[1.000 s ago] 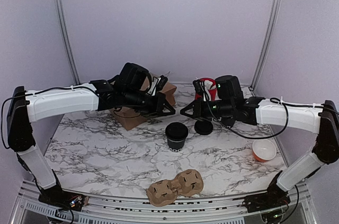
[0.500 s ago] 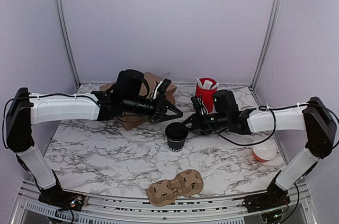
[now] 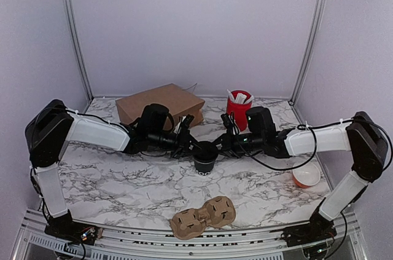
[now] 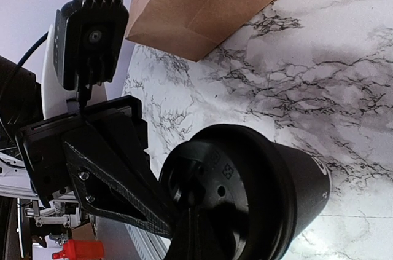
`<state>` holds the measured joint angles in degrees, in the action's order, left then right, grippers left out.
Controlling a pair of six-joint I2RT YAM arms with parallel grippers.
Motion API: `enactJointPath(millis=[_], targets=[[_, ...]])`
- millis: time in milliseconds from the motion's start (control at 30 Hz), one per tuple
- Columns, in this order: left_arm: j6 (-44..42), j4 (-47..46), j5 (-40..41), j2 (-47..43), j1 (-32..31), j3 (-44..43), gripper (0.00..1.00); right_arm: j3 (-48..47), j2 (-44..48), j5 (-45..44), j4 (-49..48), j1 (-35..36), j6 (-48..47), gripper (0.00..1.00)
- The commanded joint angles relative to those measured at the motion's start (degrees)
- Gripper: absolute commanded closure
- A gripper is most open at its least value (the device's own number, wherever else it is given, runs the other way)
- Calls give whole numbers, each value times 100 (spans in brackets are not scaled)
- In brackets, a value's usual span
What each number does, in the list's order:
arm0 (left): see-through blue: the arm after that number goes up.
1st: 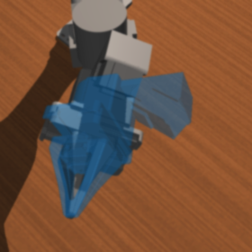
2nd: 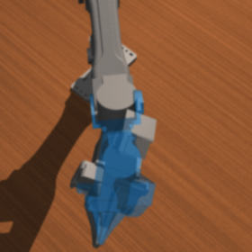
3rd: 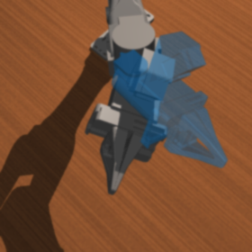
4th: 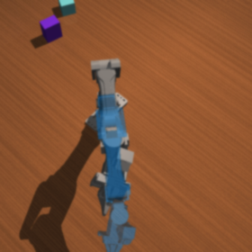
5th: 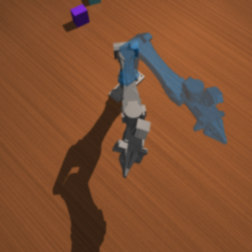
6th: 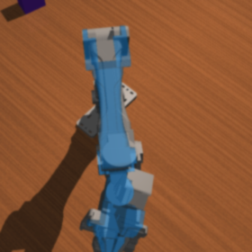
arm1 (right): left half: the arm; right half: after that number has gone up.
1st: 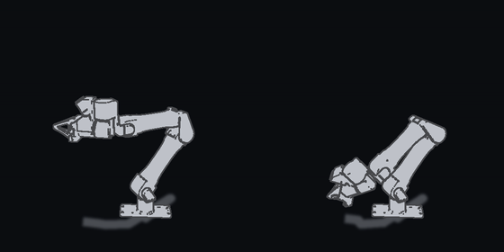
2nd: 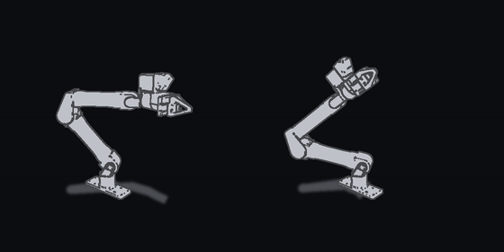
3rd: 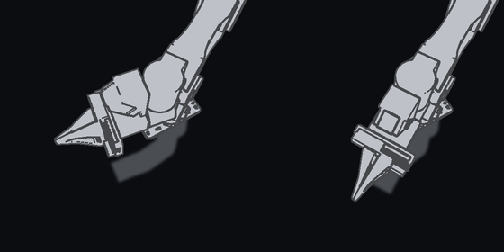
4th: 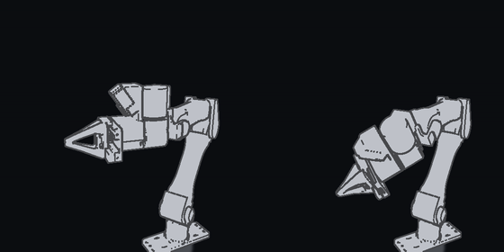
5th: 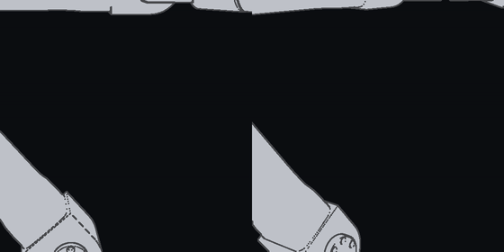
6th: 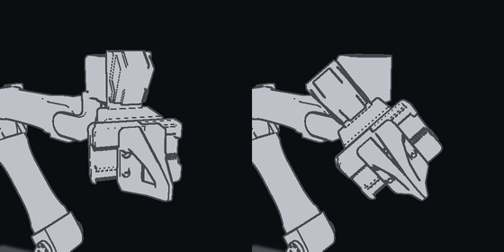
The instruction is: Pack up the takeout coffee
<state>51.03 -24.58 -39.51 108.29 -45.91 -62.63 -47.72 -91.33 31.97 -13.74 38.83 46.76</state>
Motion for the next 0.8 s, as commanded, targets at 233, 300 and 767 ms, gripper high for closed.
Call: enactJointPath(millis=[233,300,767], targets=[[-165,771,167,-488,-6,-212,100,-114,16,-28,173,-42,-80,100],[-229,883,208,-649,-1,-276,100,-228,53,-79,271,-27,-159,100],[-1560,2809,1729,-1689,16,-807,65,-1962,368,-2557,3161,584,-1863,60]])
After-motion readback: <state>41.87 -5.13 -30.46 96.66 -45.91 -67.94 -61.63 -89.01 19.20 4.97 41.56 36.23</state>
